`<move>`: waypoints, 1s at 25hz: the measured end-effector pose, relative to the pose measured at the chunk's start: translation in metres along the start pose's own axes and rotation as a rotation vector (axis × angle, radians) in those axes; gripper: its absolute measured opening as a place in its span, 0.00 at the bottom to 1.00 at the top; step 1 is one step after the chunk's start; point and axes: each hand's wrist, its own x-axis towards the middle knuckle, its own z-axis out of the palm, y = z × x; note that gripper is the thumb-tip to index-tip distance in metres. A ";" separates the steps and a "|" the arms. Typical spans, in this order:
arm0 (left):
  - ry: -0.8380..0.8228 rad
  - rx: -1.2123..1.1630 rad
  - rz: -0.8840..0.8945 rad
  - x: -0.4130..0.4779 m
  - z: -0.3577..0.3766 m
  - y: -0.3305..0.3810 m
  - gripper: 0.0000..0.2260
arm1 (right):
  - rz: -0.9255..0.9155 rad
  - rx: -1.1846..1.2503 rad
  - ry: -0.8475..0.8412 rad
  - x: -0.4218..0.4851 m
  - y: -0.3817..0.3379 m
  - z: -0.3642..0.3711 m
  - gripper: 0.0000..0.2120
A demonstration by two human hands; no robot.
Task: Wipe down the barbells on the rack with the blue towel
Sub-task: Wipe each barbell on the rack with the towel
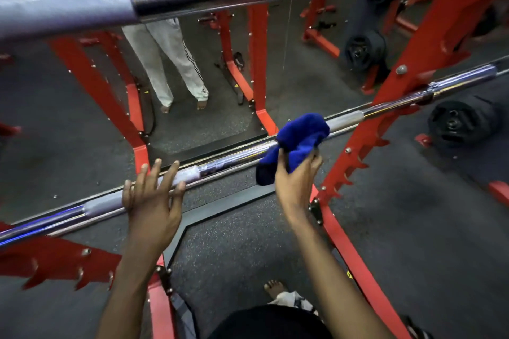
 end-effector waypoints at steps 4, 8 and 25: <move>-0.002 0.033 -0.008 -0.007 -0.013 -0.040 0.26 | -0.560 -0.290 -0.139 -0.003 0.009 -0.002 0.39; 0.066 0.120 -0.113 -0.009 -0.029 -0.069 0.26 | -0.657 -0.524 -0.078 0.049 -0.011 -0.001 0.28; 0.153 0.075 0.058 -0.020 -0.022 -0.093 0.19 | -0.503 -0.334 0.120 0.005 -0.033 0.050 0.26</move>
